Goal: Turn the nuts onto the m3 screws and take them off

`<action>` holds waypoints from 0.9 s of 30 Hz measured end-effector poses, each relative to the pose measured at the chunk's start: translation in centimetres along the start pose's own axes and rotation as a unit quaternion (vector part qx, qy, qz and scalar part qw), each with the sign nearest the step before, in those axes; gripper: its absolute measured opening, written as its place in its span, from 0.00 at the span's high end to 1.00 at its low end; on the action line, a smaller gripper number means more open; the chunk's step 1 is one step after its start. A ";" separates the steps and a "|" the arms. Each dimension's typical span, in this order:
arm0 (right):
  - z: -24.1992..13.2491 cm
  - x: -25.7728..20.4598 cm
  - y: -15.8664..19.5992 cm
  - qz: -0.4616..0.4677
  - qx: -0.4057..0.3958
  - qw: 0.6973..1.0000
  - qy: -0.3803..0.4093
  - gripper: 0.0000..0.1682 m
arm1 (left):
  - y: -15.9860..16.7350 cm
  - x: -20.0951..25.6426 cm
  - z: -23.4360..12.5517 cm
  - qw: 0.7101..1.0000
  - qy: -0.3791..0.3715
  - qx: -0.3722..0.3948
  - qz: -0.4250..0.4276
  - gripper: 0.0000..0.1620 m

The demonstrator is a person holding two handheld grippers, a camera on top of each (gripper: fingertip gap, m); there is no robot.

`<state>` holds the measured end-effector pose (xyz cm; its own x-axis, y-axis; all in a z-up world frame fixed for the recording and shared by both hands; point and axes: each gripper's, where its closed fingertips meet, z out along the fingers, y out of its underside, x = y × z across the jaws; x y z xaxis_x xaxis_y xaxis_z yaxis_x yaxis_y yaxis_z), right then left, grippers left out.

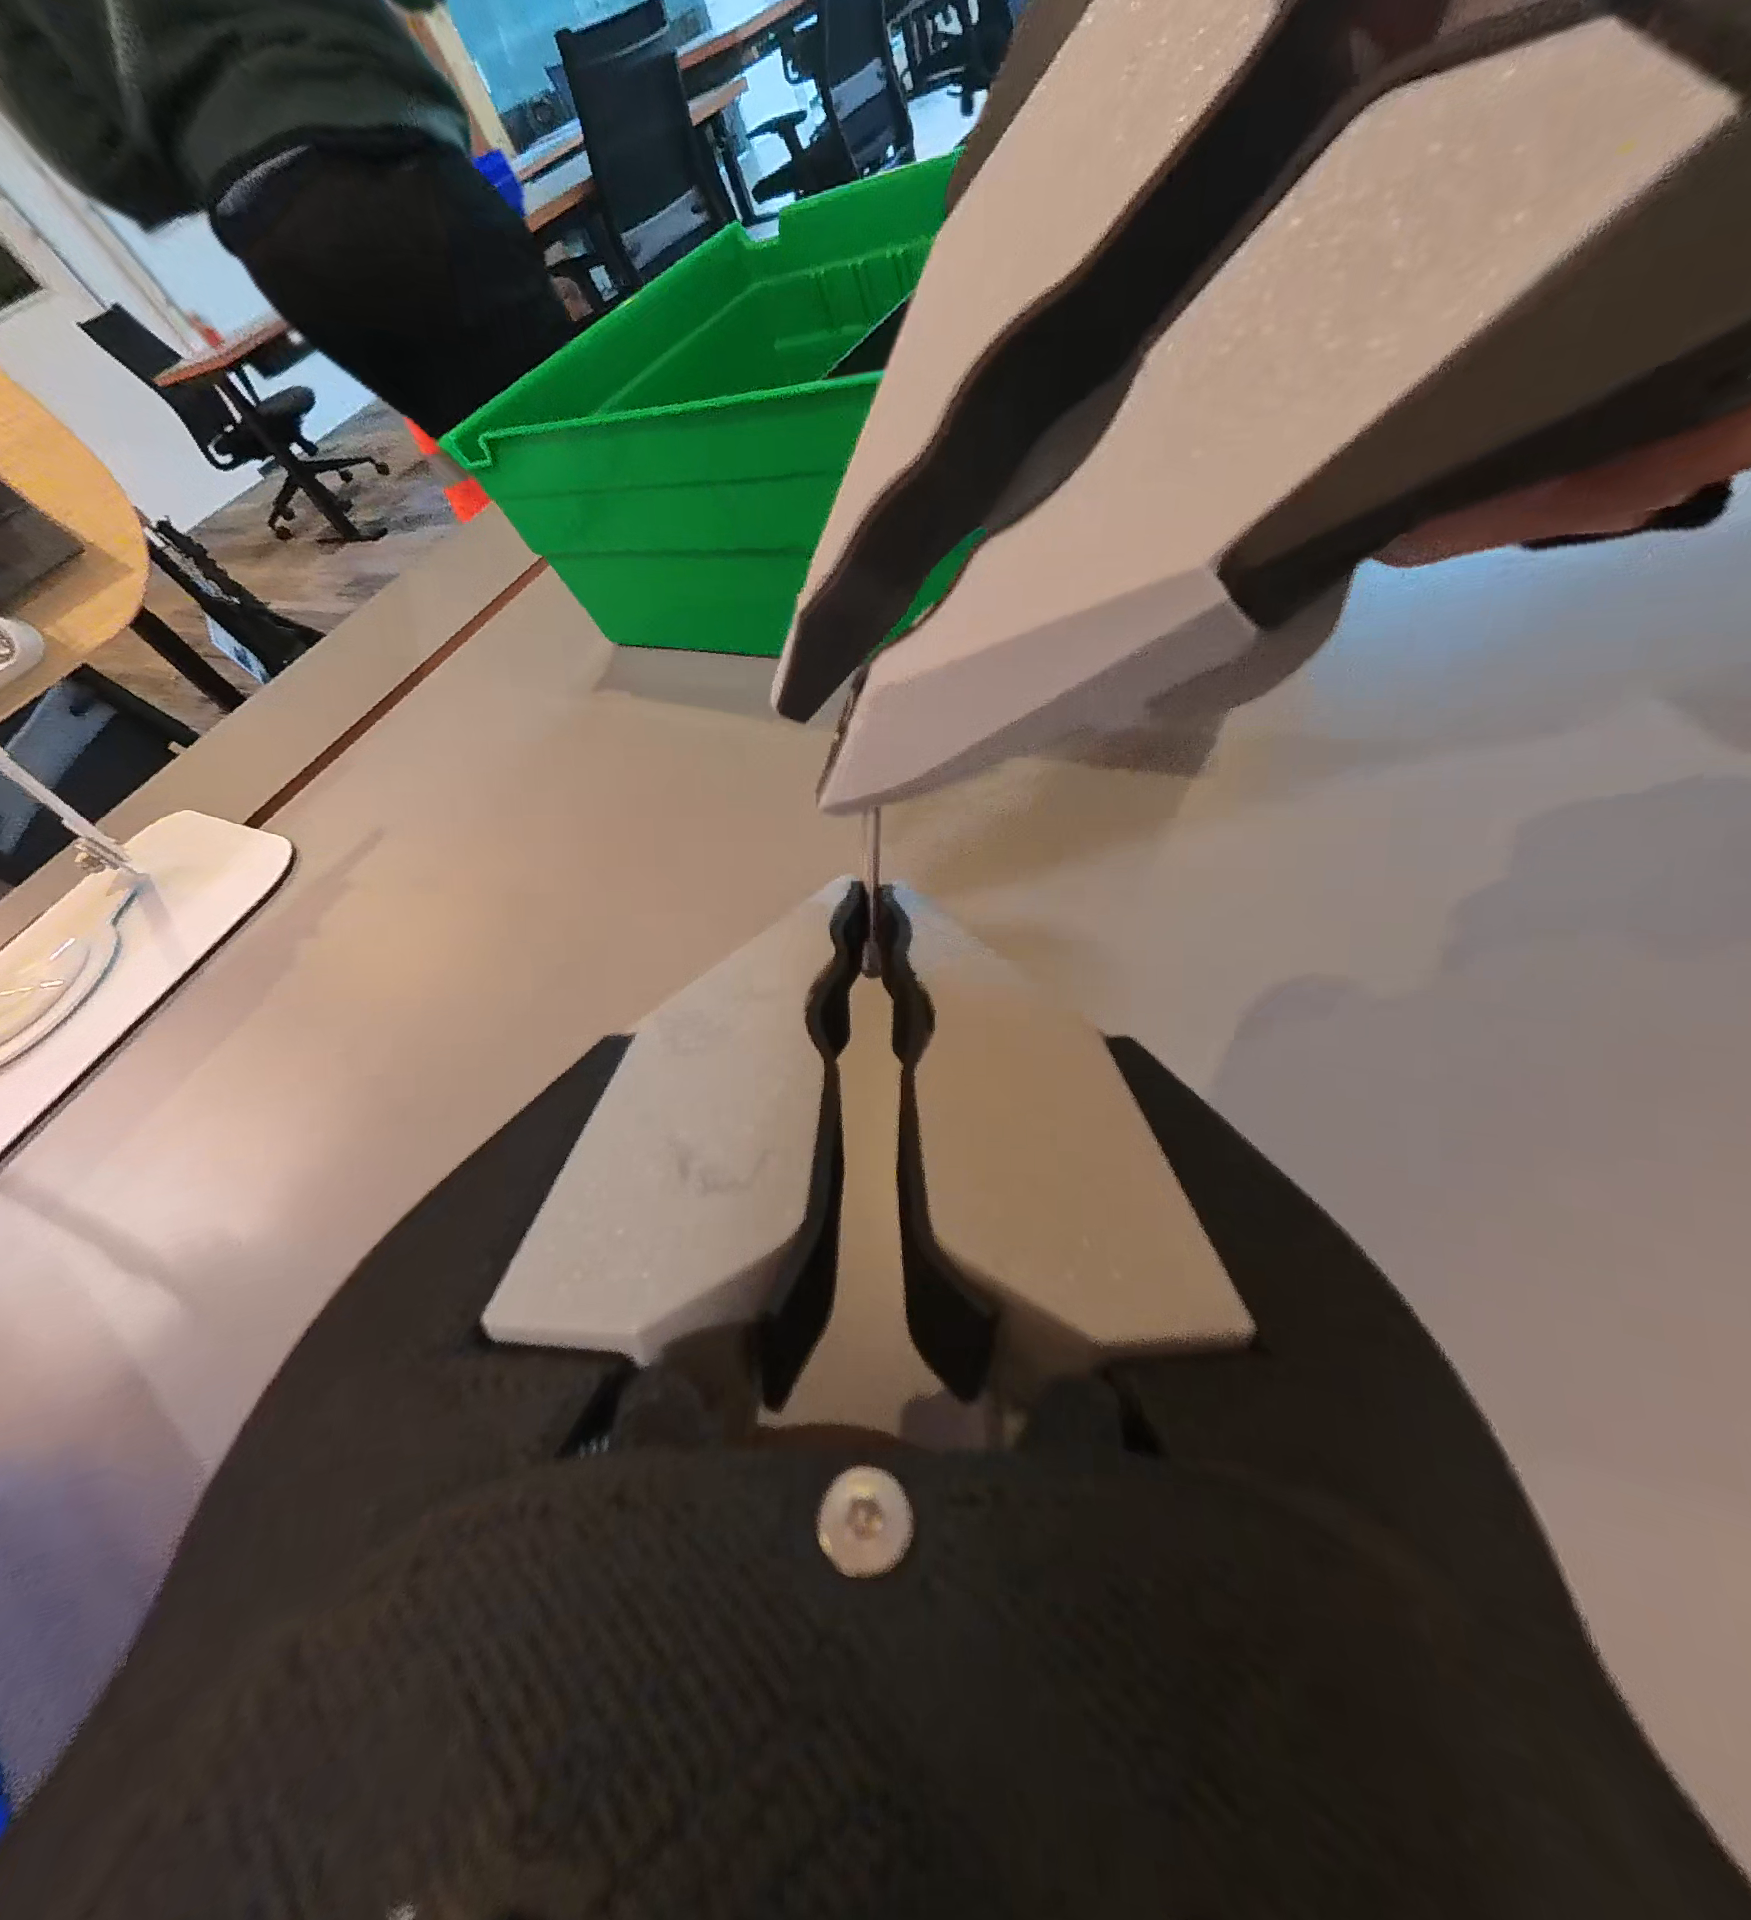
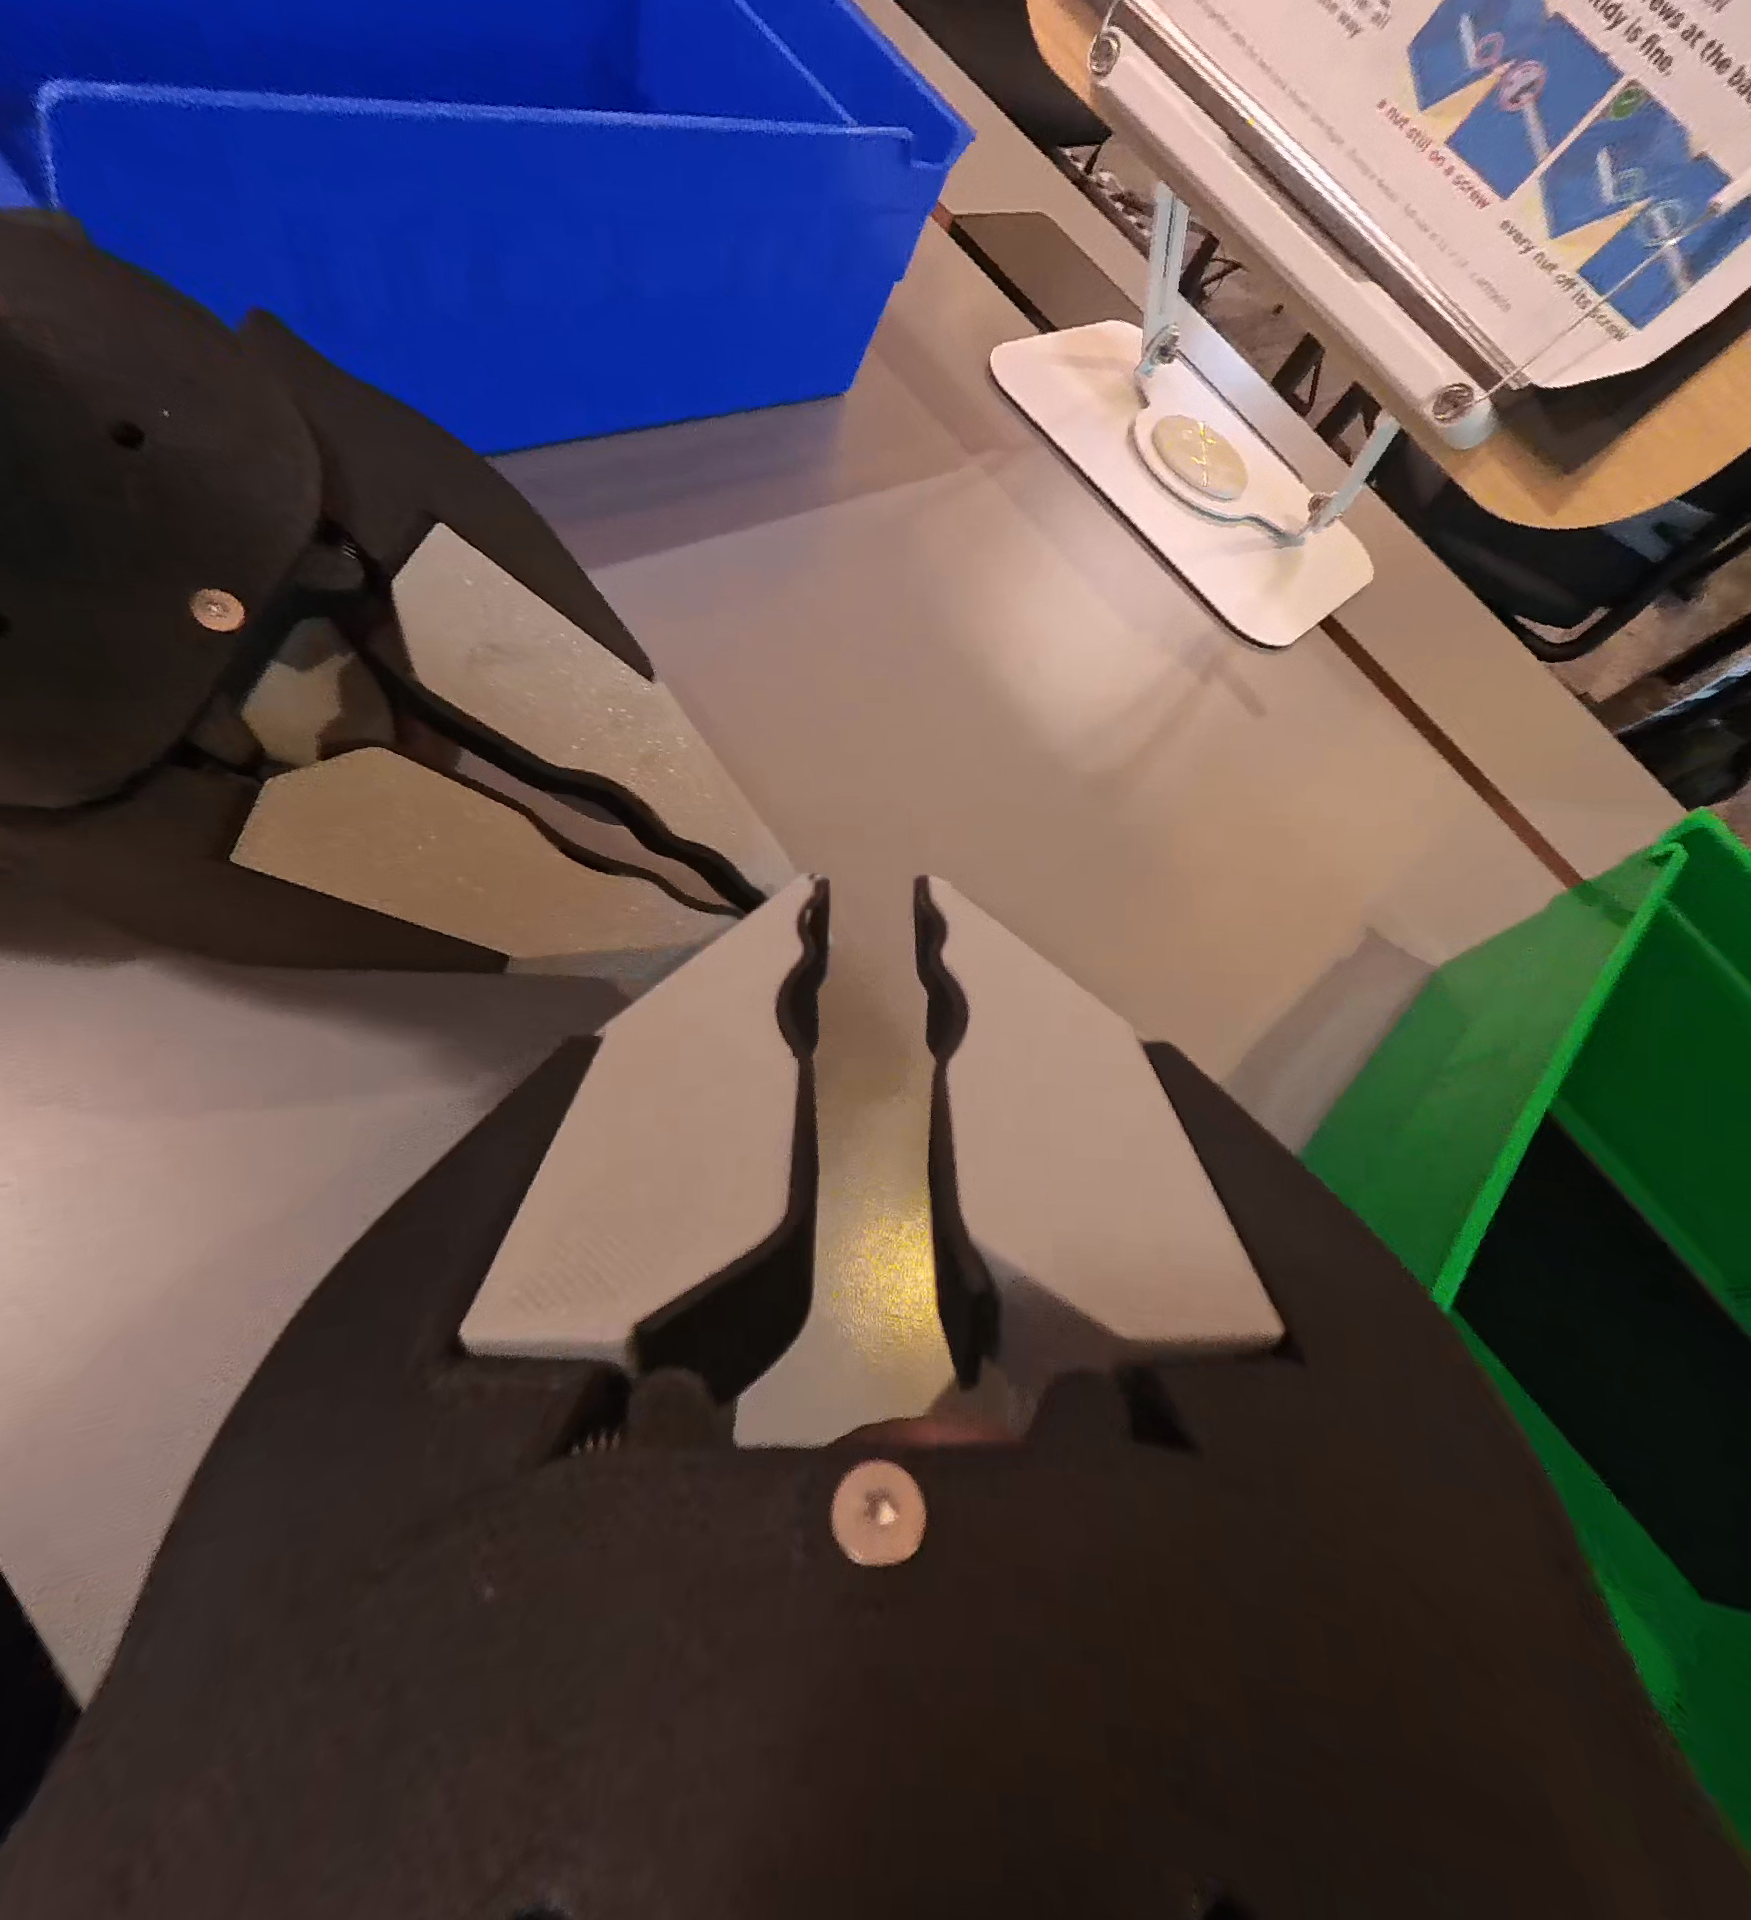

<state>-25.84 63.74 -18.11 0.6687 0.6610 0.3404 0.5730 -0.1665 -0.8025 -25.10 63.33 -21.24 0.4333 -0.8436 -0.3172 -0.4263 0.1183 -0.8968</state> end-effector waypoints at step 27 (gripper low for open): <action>0.6 -1.3 -0.4 0.180 0.150 0.965 -0.122 1.00 | -0.4 -0.4 -0.2 0.999 0.002 0.015 -0.037 1.00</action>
<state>-27.22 63.41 -18.49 0.6469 0.7581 -0.0823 0.1372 -0.2219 -0.9654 -25.30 63.54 -20.70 0.4595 -0.8526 -0.2490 -0.3692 0.0716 -0.9266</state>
